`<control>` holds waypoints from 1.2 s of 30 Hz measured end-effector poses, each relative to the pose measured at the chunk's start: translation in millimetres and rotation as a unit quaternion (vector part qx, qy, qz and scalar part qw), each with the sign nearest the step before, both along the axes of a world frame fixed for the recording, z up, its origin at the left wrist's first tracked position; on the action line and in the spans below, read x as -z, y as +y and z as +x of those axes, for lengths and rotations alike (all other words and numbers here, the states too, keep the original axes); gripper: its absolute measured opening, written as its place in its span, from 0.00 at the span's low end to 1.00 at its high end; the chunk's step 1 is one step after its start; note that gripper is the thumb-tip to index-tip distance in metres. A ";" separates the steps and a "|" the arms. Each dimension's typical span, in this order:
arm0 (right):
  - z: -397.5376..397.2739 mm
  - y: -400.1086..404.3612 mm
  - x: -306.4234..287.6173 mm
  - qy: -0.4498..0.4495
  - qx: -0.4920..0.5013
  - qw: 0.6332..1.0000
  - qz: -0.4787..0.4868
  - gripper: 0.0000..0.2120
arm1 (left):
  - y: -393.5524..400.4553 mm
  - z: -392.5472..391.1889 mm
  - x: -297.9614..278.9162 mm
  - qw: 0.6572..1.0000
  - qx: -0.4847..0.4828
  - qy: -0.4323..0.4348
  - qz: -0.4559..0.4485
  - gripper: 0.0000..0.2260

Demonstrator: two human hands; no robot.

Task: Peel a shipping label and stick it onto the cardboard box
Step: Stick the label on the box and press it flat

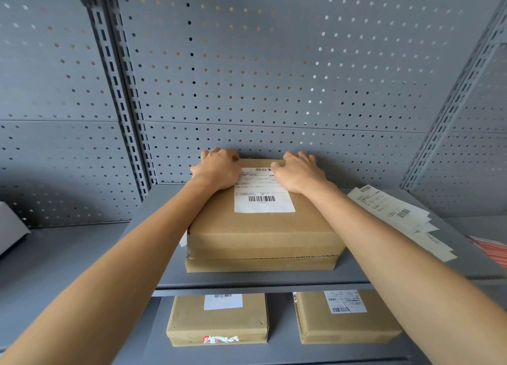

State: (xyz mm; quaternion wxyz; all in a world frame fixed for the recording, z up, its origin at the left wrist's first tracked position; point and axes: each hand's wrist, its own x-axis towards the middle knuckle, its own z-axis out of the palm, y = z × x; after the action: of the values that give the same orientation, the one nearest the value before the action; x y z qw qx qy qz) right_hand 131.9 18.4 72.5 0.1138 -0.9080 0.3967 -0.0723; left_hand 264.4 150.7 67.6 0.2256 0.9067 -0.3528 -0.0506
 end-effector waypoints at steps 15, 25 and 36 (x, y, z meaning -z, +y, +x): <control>-4.3 2.3 -5.8 -0.021 0.001 1.000 0.019 0.22 | 5.2 1.1 0.1 0.998 -0.003 0.029 -0.052 0.23; -18.7 15.3 -17.6 -0.018 -0.017 1.000 0.018 0.35 | 14.7 -7.8 -4.5 0.998 0.037 0.029 -0.029 0.20; -23.7 28.7 -4.8 0.069 -0.049 0.996 0.007 0.45 | 24.7 -21.9 1.6 0.997 0.033 -0.020 0.066 0.37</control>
State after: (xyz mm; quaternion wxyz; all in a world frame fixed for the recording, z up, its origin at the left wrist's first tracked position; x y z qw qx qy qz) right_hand 108.2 47.1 77.3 0.0960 -0.9283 0.3593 -0.0008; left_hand 242.5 175.4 65.9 0.1561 0.9082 -0.3831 -0.0633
